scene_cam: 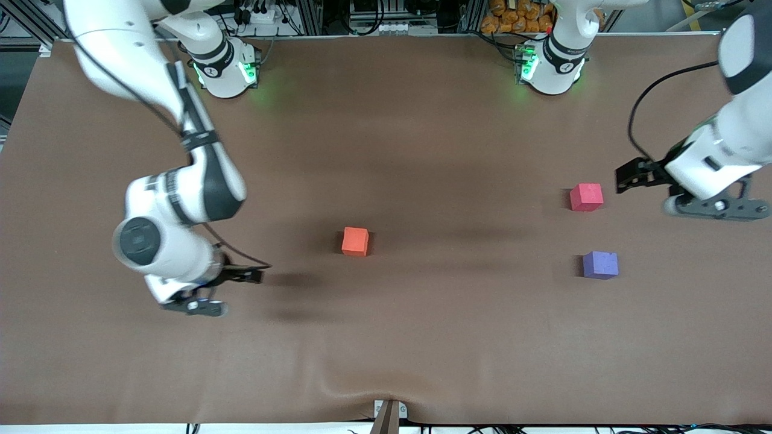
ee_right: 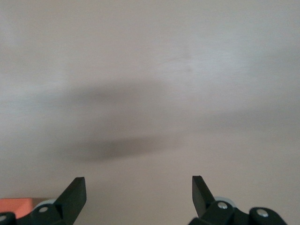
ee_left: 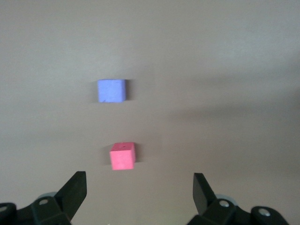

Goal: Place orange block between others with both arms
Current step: 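Release the orange cube while the left gripper reaches toward it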

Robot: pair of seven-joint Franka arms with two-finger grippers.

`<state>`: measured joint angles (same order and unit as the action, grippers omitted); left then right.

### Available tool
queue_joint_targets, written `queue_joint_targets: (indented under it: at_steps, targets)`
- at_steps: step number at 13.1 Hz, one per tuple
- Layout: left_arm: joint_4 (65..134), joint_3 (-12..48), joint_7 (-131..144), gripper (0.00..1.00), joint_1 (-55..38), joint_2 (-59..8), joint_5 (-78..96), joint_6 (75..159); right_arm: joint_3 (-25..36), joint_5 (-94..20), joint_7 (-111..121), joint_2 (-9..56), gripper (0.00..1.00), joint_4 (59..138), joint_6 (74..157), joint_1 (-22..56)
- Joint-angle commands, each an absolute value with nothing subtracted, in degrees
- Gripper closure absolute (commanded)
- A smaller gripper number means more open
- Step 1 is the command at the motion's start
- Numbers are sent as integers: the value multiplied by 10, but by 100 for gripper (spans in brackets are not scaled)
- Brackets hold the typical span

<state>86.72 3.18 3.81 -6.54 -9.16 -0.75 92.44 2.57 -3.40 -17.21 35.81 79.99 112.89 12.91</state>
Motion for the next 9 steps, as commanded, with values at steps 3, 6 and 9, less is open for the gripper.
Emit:
queue_joint_targets:
  at_steps: [3,6,9]
  targets:
    - [790,30,97,0,-126,-160,-12,922,12,-25,-63,268,0,856,1102,35]
    - [767,26,128,0,-170,-188,-13,938,12,-25,-17,204,0,861,1046,-9]
    - [751,26,171,0,-197,-214,-13,944,12,-22,1,127,0,861,956,-38]
